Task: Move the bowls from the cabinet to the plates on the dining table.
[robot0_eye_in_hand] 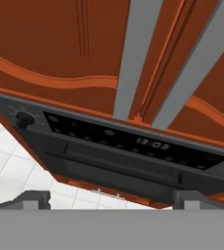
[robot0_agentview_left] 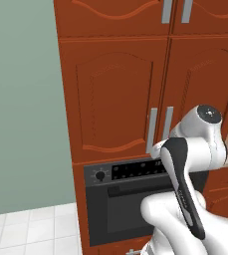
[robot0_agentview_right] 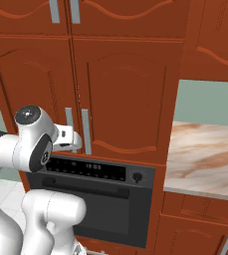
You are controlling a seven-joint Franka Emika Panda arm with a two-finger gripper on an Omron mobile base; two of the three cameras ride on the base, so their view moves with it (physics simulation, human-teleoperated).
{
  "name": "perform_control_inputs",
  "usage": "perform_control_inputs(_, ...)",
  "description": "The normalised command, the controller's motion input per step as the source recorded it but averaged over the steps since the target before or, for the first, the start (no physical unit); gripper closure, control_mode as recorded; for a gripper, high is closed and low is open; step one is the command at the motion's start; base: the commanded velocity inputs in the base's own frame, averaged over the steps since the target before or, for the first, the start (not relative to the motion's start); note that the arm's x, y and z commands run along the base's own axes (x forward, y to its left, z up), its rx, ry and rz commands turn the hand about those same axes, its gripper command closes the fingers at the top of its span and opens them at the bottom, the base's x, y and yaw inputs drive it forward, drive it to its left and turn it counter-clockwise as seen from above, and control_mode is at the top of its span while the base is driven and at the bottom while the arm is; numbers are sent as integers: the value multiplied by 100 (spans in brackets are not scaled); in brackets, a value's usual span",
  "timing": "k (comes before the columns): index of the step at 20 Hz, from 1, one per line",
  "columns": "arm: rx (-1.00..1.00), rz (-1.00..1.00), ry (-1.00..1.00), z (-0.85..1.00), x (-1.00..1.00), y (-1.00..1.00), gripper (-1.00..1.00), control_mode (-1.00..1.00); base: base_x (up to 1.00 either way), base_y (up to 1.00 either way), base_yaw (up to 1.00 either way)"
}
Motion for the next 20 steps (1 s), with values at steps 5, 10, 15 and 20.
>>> perform_control_inputs(5, 0, 0, 0, 0, 0, 0, -100, -100, 0, 0, 0)
perform_control_inputs(10, 0, 0, 0, 0, -1, 0, -100, 100, -32, 0, 1)
perform_control_inputs(15, 0, 0, 0, 0, 0, 0, -100, 100, -58, 0, 2)
perform_control_inputs(20, 0, 0, 0, 0, 0, 0, -100, 100, -50, 0, 2)
